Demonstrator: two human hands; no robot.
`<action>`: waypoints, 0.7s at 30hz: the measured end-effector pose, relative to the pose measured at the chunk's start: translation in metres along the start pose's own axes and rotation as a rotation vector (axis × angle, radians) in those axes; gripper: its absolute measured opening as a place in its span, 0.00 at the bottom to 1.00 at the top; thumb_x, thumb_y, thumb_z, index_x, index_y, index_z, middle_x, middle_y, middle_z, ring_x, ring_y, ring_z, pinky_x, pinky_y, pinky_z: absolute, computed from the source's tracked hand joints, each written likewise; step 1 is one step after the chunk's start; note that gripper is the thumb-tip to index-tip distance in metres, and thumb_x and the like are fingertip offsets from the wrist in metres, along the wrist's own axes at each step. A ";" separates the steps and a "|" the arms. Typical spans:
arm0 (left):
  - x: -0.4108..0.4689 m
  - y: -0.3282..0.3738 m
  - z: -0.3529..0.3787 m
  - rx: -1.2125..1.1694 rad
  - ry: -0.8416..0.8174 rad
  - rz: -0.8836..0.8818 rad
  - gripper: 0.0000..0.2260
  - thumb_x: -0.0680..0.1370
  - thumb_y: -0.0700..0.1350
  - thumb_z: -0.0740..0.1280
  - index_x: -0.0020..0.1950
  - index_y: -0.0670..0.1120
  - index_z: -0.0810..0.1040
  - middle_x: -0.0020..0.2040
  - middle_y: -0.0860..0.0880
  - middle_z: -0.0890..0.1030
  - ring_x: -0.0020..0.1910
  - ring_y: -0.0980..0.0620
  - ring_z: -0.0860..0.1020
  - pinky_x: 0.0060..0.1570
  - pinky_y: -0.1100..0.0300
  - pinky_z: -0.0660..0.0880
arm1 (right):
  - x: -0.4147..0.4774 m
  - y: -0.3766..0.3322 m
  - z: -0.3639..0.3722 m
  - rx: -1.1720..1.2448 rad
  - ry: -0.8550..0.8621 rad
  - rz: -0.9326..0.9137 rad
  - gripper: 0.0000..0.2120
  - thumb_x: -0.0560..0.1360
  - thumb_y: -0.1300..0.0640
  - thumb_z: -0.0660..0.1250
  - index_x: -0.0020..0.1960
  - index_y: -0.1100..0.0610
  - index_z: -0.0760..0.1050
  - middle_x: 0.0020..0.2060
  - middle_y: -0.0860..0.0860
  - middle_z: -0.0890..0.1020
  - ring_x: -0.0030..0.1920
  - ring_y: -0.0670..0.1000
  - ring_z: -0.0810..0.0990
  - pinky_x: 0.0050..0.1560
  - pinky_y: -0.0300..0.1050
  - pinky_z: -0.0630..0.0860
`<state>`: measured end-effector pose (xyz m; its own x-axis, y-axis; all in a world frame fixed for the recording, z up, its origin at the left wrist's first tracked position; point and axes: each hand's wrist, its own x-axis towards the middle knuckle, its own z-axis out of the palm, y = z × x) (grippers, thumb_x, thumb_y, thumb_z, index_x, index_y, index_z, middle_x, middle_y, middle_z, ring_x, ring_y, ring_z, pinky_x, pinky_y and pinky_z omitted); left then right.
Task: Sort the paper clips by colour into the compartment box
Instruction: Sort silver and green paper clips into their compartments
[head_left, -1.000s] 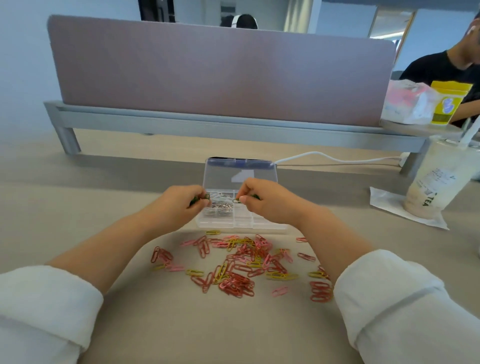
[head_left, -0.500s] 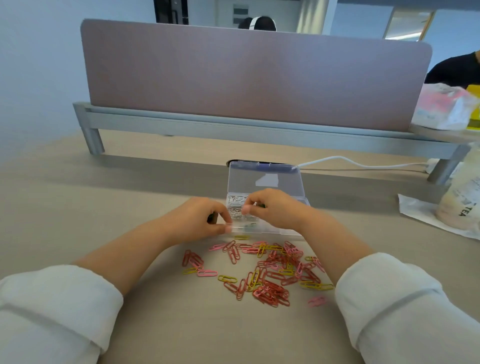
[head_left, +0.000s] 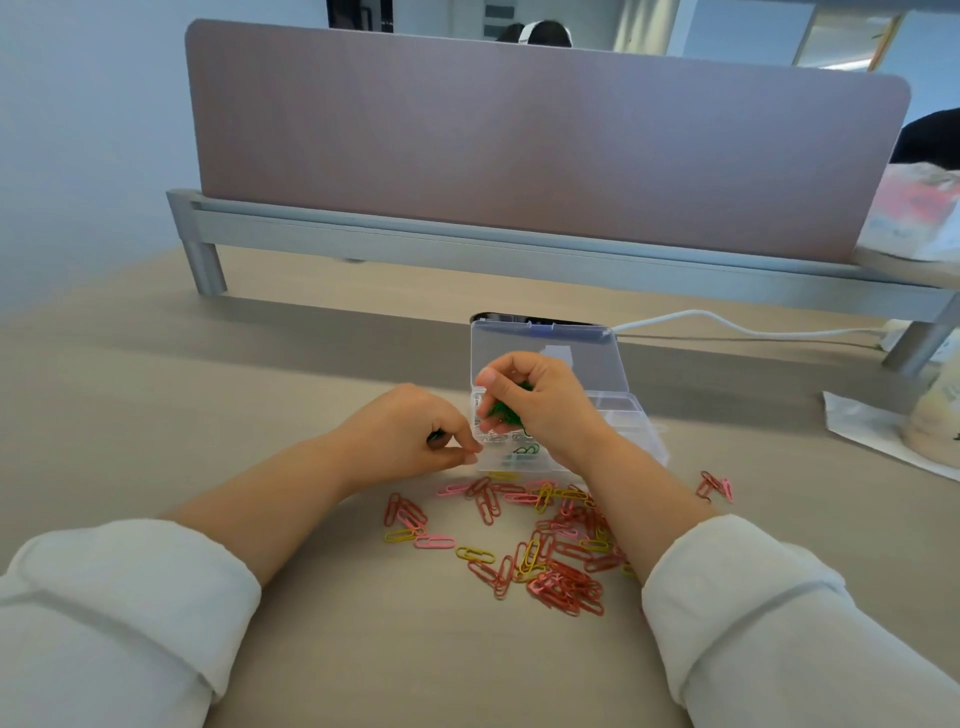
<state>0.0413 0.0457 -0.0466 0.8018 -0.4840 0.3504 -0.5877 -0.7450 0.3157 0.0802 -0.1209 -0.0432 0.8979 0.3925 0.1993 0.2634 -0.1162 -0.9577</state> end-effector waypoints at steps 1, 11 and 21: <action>-0.001 -0.001 0.000 -0.010 0.001 0.019 0.03 0.70 0.46 0.73 0.42 0.50 0.85 0.21 0.59 0.65 0.26 0.65 0.70 0.31 0.77 0.64 | 0.000 0.001 0.000 -0.006 0.008 -0.010 0.07 0.77 0.60 0.63 0.40 0.56 0.75 0.28 0.49 0.80 0.28 0.47 0.80 0.33 0.39 0.78; -0.001 -0.005 0.002 -0.026 0.006 0.014 0.07 0.69 0.50 0.69 0.41 0.51 0.85 0.24 0.54 0.73 0.23 0.65 0.68 0.31 0.78 0.64 | 0.000 0.002 0.000 -0.007 0.022 -0.015 0.07 0.77 0.60 0.64 0.41 0.54 0.75 0.28 0.49 0.81 0.31 0.47 0.81 0.35 0.38 0.77; -0.002 -0.007 0.003 0.006 0.010 0.018 0.07 0.69 0.51 0.69 0.42 0.52 0.85 0.24 0.52 0.74 0.25 0.61 0.69 0.30 0.77 0.64 | -0.003 -0.004 -0.001 -0.005 -0.030 0.014 0.08 0.80 0.58 0.57 0.45 0.55 0.74 0.33 0.51 0.82 0.32 0.45 0.81 0.36 0.35 0.77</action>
<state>0.0442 0.0506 -0.0518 0.7898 -0.4928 0.3652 -0.6015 -0.7389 0.3036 0.0772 -0.1228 -0.0396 0.8905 0.4180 0.1795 0.2526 -0.1263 -0.9593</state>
